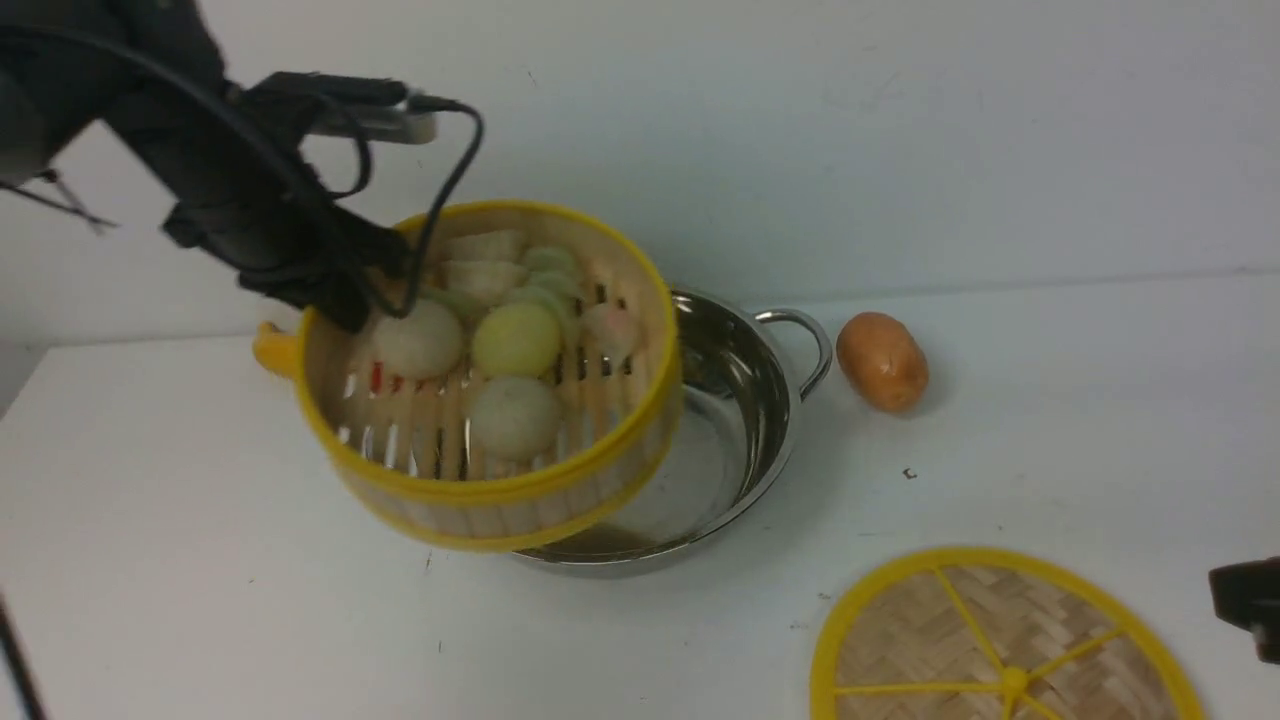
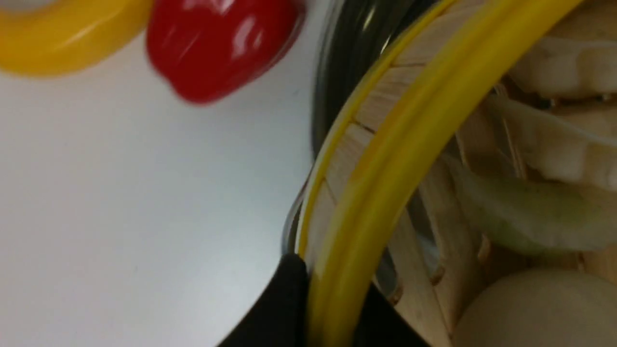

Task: Place the steamer in the pot on the white table, and put the lid on the steamer.
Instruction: 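Place the bamboo steamer basket with dumplings into the steel pot with the left gripper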

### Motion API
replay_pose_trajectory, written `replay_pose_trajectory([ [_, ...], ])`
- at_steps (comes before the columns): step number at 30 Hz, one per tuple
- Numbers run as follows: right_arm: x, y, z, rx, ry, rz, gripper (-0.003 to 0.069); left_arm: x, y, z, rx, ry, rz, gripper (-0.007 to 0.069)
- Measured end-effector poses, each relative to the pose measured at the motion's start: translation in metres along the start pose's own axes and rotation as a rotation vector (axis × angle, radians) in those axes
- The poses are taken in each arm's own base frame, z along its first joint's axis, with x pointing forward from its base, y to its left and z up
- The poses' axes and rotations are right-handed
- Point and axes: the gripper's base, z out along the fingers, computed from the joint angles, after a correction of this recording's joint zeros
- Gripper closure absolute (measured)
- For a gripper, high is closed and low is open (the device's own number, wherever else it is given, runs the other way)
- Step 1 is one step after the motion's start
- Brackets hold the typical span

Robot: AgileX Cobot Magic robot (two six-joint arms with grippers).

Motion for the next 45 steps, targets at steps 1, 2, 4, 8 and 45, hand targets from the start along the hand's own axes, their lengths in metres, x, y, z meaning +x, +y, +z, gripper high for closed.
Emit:
replay_pose_trajectory([
  [1,0.000,0.000,0.000,-0.001,0.000,0.001,0.0410,-0.014,-0.005,0.008,0.007,-0.021,0.018,0.0577],
  [2,0.000,0.000,0.000,-0.002,0.000,0.002,0.0410,-0.019,-0.008,0.018,0.011,-0.018,0.027,0.0577],
  [4,0.000,0.000,0.000,-0.005,0.000,0.005,0.0410,-0.037,-0.015,0.031,0.014,-0.051,0.052,0.0577],
  [8,0.000,0.002,0.000,-0.020,0.000,0.019,0.0410,-0.055,-0.023,0.057,0.017,-0.077,0.076,0.0577],
  [45,0.000,0.004,0.000,-0.041,0.005,0.041,0.0410,-0.041,-0.026,0.113,-0.037,0.077,0.028,0.0577],
])
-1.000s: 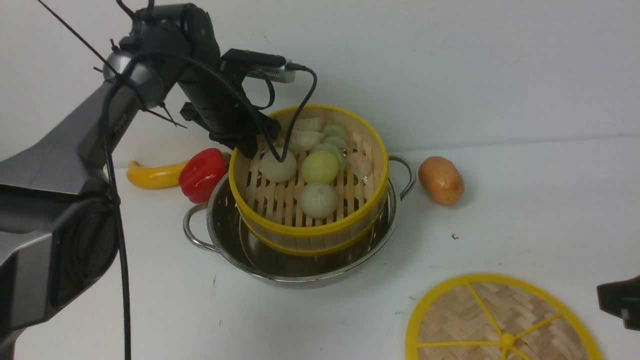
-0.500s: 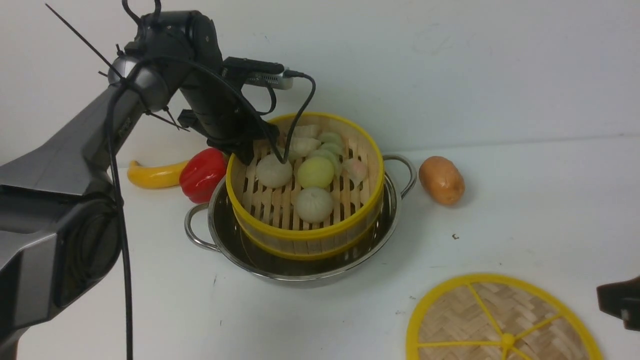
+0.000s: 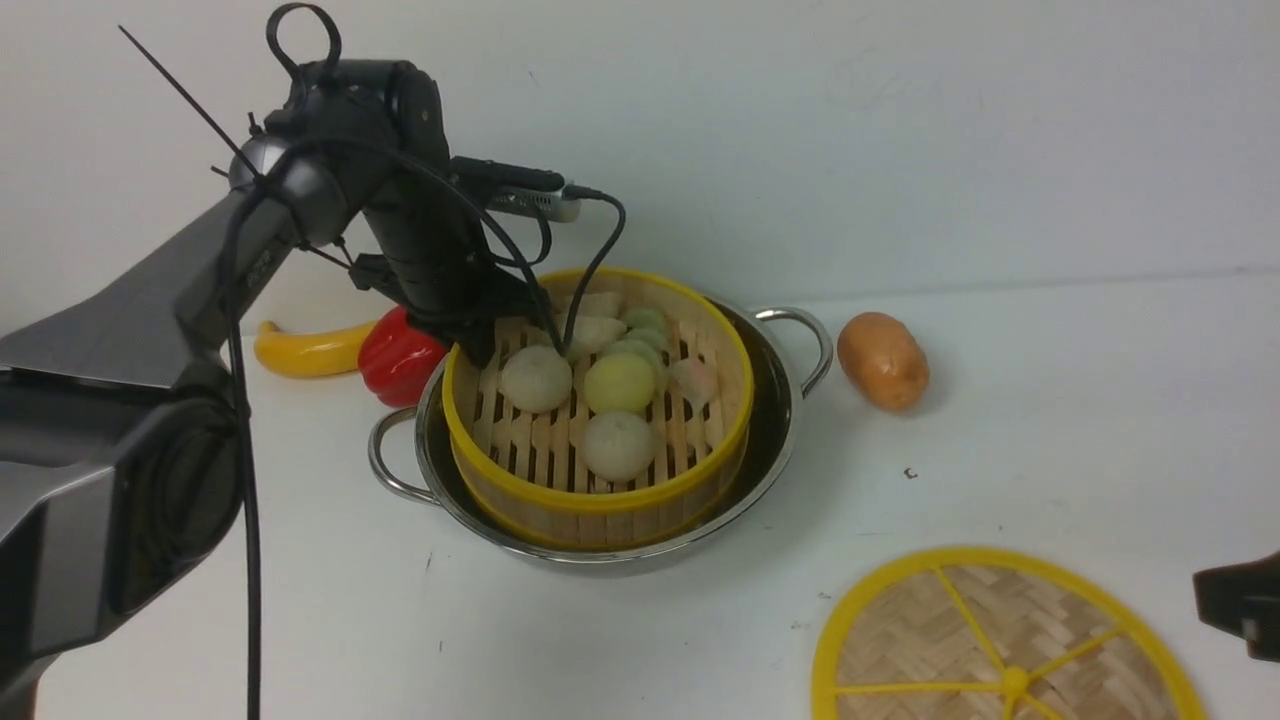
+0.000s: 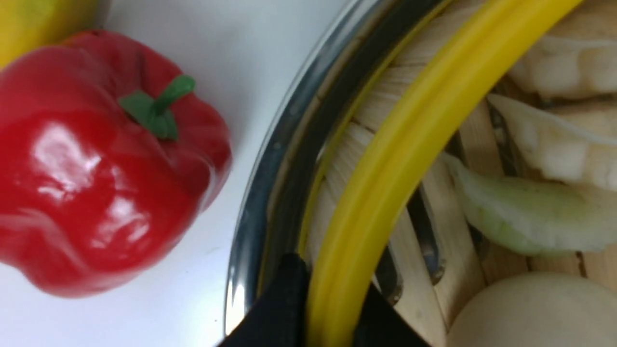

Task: Place the steamer in the pot on the white table, and put the lid on the steamer.
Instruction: 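Place the bamboo steamer basket with dumplings into the steel pot with the left gripper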

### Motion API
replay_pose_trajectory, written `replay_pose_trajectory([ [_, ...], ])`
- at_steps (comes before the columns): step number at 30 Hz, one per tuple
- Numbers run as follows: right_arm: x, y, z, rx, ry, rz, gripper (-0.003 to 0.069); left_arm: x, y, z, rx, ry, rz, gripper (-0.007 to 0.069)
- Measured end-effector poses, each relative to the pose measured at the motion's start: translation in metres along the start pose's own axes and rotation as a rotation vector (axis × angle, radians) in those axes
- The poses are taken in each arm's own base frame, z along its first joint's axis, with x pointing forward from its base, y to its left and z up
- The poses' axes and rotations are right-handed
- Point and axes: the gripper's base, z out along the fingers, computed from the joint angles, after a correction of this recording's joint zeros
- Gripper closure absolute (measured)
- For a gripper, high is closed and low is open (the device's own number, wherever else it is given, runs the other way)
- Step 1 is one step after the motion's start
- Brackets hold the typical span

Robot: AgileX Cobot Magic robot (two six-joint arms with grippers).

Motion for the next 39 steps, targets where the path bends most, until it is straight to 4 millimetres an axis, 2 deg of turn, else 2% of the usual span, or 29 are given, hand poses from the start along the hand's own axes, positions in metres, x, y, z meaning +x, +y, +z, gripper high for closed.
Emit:
replay_pose_trajectory([
  [9,0.000,0.000,0.000,0.000,0.000,0.000,0.0410,0.003,-0.002,0.020,0.033,0.035,-0.010,0.0577],
  [17,0.001,0.000,0.000,-0.001,0.009,0.000,0.0410,0.003,-0.002,0.020,0.033,0.035,-0.005,0.0559],
  [21,0.001,0.000,0.000,-0.001,0.015,0.000,0.0410,0.002,-0.003,0.020,0.046,0.031,-0.010,0.0463],
  [22,0.001,0.000,0.000,-0.001,0.015,0.000,0.0410,0.002,-0.004,0.020,0.051,0.030,-0.013,0.0411],
  [26,0.001,0.000,0.000,-0.001,0.015,-0.013,0.0410,-0.003,-0.004,0.010,0.056,-0.007,-0.014,0.0281],
  [28,0.000,0.001,-0.001,-0.002,0.012,-0.033,0.0410,-0.008,-0.004,-0.006,0.051,-0.050,-0.011,0.0217],
  [31,-0.009,0.004,-0.003,-0.018,0.002,-0.052,0.0410,-0.015,-0.002,-0.045,0.037,-0.139,0.003,0.0157],
  [32,-0.015,0.005,-0.003,-0.025,-0.001,-0.056,0.0410,-0.017,-0.002,-0.071,0.029,-0.200,0.012,0.0144],
  [34,-0.025,0.006,0.002,-0.031,0.010,-0.062,0.0406,-0.016,0.000,-0.105,0.018,-0.269,0.013,0.0141],
  [35,-0.031,0.006,0.008,-0.031,0.029,-0.065,0.0403,-0.013,0.002,-0.140,0.005,-0.340,0.012,0.0146],
  [36,-0.034,0.005,0.014,-0.030,0.049,-0.066,0.0399,-0.010,0.003,-0.160,-0.004,-0.380,0.012,0.0151],
  [38,-0.039,0.002,0.036,-0.026,0.121,-0.067,0.0393,0.000,0.005,-0.204,-0.023,-0.466,0.012,0.0181],
  [39,-0.039,0.002,0.050,-0.025,0.178,-0.075,0.0388,0.011,0.005,-0.240,-0.039,-0.534,0.014,0.0214],
])
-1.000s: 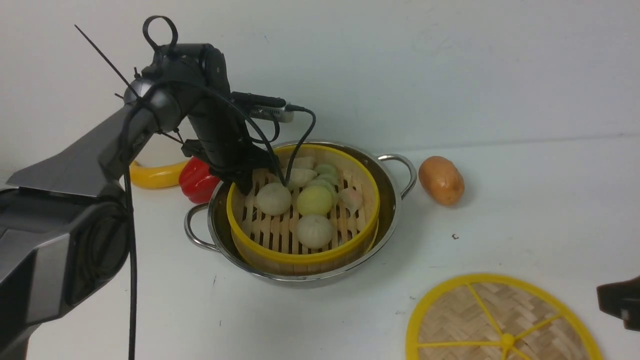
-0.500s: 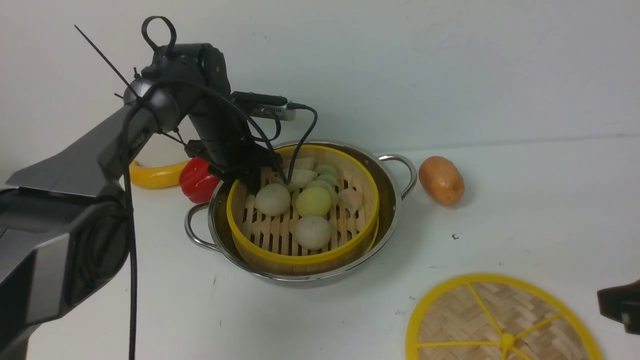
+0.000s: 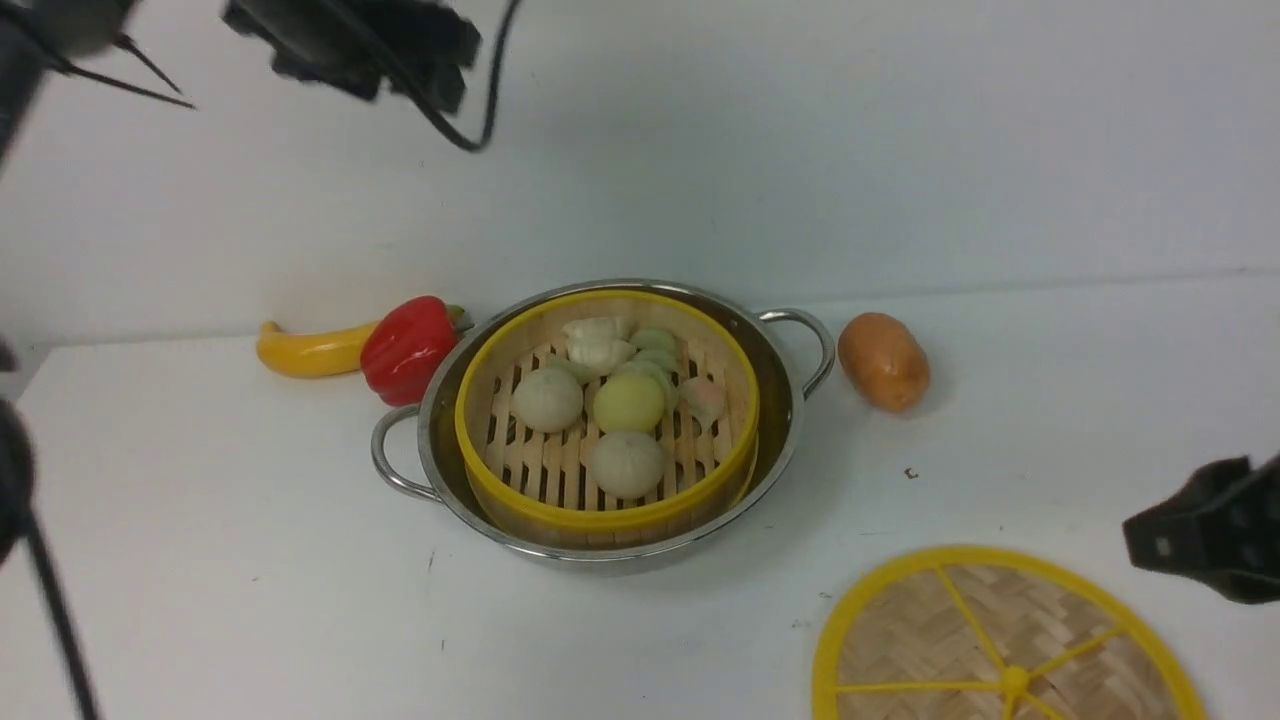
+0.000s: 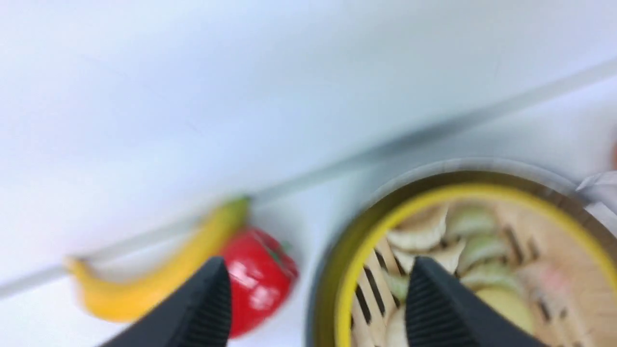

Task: Place the steamer in the pot on the white table, and put the lid on the steamer.
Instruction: 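Place the bamboo steamer basket with dumplings into the steel pot with the left gripper, then move the gripper down to the bamboo steamer lid and grasp its center knob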

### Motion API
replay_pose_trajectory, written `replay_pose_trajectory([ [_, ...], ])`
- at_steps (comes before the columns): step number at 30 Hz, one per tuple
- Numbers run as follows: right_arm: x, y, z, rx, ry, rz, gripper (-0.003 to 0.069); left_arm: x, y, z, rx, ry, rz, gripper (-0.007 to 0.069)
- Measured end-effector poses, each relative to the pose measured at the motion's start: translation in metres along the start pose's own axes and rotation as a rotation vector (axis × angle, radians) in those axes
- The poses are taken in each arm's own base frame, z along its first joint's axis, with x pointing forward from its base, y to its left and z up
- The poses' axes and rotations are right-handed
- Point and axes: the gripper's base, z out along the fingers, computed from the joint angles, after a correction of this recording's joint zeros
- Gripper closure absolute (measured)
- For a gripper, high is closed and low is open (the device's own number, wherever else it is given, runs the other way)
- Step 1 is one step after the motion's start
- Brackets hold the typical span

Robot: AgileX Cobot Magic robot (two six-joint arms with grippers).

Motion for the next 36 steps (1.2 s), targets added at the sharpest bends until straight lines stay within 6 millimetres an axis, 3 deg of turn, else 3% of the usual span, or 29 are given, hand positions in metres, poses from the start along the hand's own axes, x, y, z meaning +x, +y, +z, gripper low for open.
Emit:
replay_pose_trajectory([
  [2,-0.001,-0.001,0.022,0.003,0.088,-0.016,0.0384,-0.004,0.002,-0.033,-0.019,-0.055,0.005,0.0258],
  [3,0.000,0.000,0.030,0.003,0.119,-0.029,0.0384,-0.003,0.001,-0.040,-0.022,-0.060,0.007,0.0276],
  [4,0.002,0.003,0.047,0.004,0.184,-0.054,0.0382,-0.001,0.000,-0.071,-0.033,-0.092,0.011,0.0330],
  [10,0.009,0.018,0.088,0.017,0.284,-0.148,0.0381,0.030,-0.007,-0.138,-0.044,-0.106,0.025,0.0475],
  [14,0.009,0.024,0.101,0.050,0.269,-0.175,0.0381,0.084,-0.020,-0.193,-0.047,-0.095,0.078,0.0610],
  [15,0.009,0.024,0.101,0.052,0.269,-0.175,0.0381,0.086,-0.020,-0.196,-0.047,-0.096,0.081,0.0615],
  [16,0.008,0.023,0.103,0.067,0.259,-0.183,0.0381,0.103,-0.024,-0.213,-0.052,-0.119,0.095,0.0633],
  [19,0.007,0.021,0.108,0.092,0.259,-0.176,0.0379,0.140,-0.031,-0.239,-0.062,-0.170,0.102,0.0647],
  [23,0.009,0.019,0.119,0.102,0.288,-0.165,0.0386,0.184,-0.039,-0.257,-0.063,-0.190,0.104,0.0647],
  [28,-0.003,0.024,0.116,0.097,0.310,-0.162,0.0523,0.220,-0.045,-0.269,-0.068,-0.215,0.106,0.0645],
  [32,-0.029,0.033,0.096,0.091,0.374,-0.167,0.0519,0.241,-0.047,-0.278,-0.086,-0.219,0.112,0.0645],
  [36,-0.102,0.061,0.042,0.053,0.260,-0.196,0.0519,0.270,-0.044,-0.295,-0.178,-0.215,0.118,0.0645],
])
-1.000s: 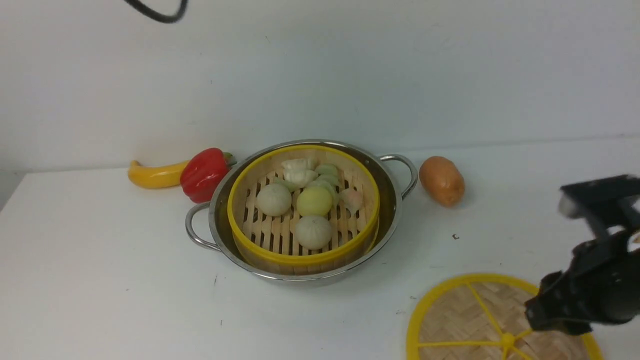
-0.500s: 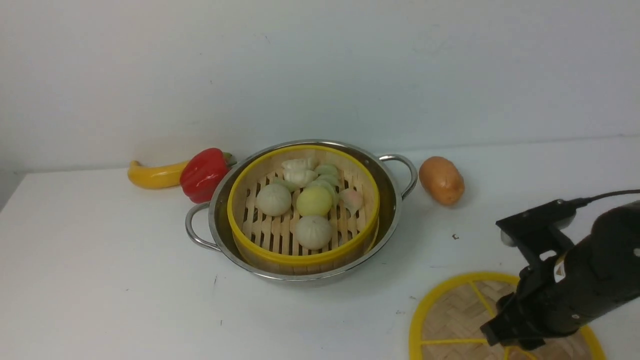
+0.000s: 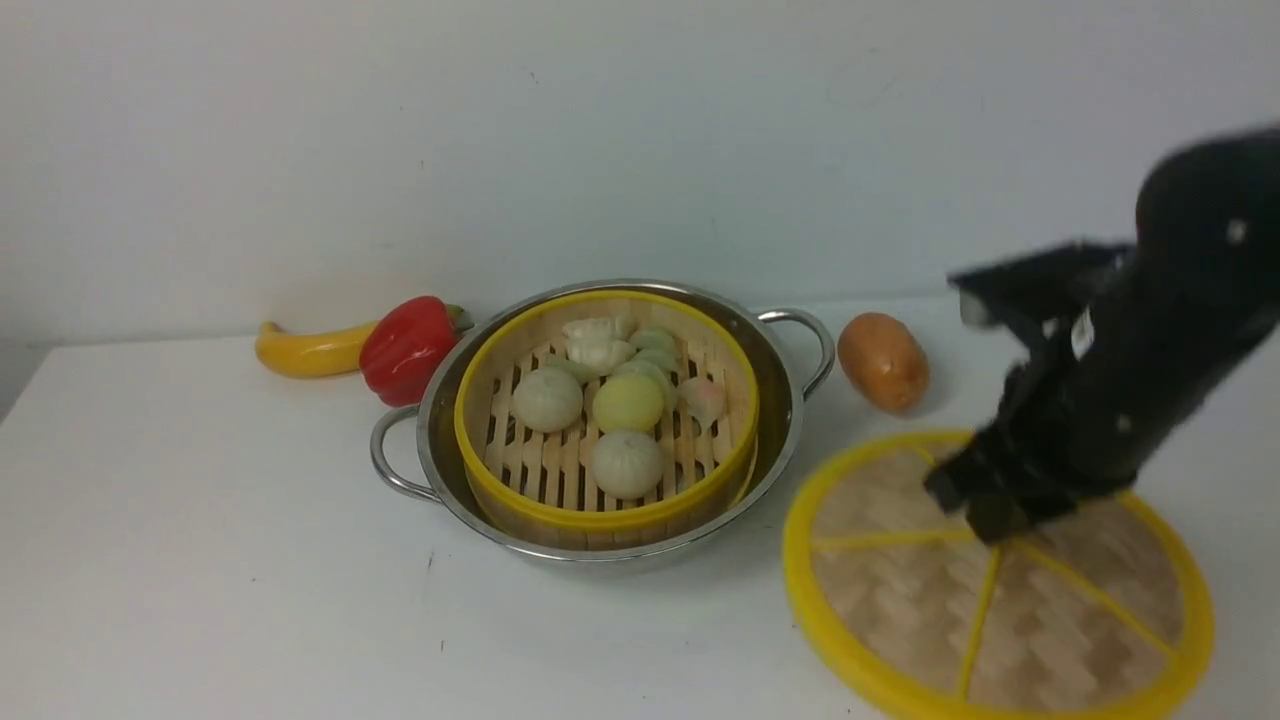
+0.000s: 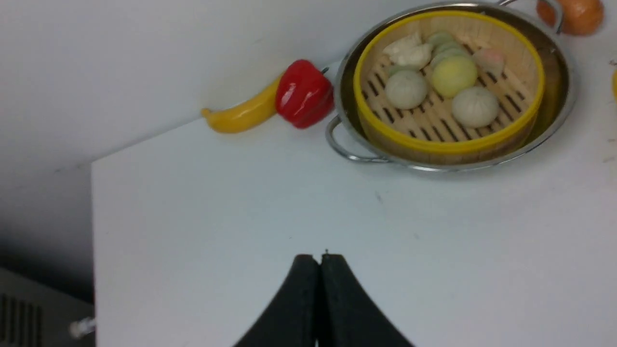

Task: Place the steamer in the pot on the white table, and put the lid on the steamer.
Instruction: 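Move the gripper down to the bamboo steamer lid and grasp its center knob, then place the bamboo steamer lid onto the steamer basket in the pot with the right gripper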

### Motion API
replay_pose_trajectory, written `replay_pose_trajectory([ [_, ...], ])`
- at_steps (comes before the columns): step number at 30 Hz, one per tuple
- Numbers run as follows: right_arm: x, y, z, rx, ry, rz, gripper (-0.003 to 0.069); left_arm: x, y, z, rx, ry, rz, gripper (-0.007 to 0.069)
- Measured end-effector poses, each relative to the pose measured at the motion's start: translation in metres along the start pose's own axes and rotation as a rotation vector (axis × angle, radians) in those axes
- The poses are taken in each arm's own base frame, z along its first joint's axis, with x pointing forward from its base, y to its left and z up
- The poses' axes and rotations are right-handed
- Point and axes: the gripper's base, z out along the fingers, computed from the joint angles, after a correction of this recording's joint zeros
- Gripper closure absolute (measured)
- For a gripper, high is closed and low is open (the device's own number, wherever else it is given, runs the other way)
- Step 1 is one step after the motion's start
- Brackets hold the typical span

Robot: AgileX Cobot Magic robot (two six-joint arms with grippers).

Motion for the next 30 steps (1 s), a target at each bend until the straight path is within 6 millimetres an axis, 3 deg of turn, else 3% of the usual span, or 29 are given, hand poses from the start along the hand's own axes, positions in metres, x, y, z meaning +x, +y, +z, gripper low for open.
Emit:
replay_pose_trajectory([
  [4,-0.060,0.021,-0.053,-0.021,-0.247,-0.061,0.0519,0.023,0.004,-0.022,-0.106,-0.048,-0.012,0.0645],
  [6,-0.088,0.038,-0.056,-0.036,-0.317,-0.101,0.0519,0.037,0.003,-0.032,-0.140,-0.079,-0.027,0.0638],
  [9,-0.124,0.064,-0.040,-0.045,-0.375,-0.156,0.0519,0.058,-0.001,-0.033,-0.152,-0.084,-0.036,0.0634],
  [11,-0.133,0.072,-0.028,-0.047,-0.377,-0.169,0.0519,0.063,-0.002,-0.031,-0.150,-0.077,-0.036,0.0634],
  [12,-0.144,0.083,-0.005,-0.055,-0.364,-0.185,0.0519,0.070,-0.004,-0.025,-0.145,-0.056,-0.035,0.0634],
  [14,-0.149,0.090,0.011,-0.061,-0.346,-0.193,0.0519,0.072,-0.005,-0.022,-0.142,-0.043,-0.034,0.0634],
  [17,-0.154,0.104,0.057,-0.059,-0.272,-0.212,0.0519,0.078,-0.007,-0.012,-0.130,-0.005,-0.032,0.0634],
  [20,-0.153,0.107,0.081,-0.049,-0.225,-0.230,0.0519,0.080,-0.009,-0.007,-0.118,0.011,-0.033,0.0634],
  [24,-0.153,0.106,0.099,-0.029,-0.193,-0.245,0.0519,0.081,-0.011,-0.005,-0.095,0.018,-0.042,0.0634],
  [30,-0.153,0.105,0.107,-0.010,-0.181,-0.270,0.0519,0.081,-0.012,-0.005,-0.089,0.017,-0.051,0.0627],
])
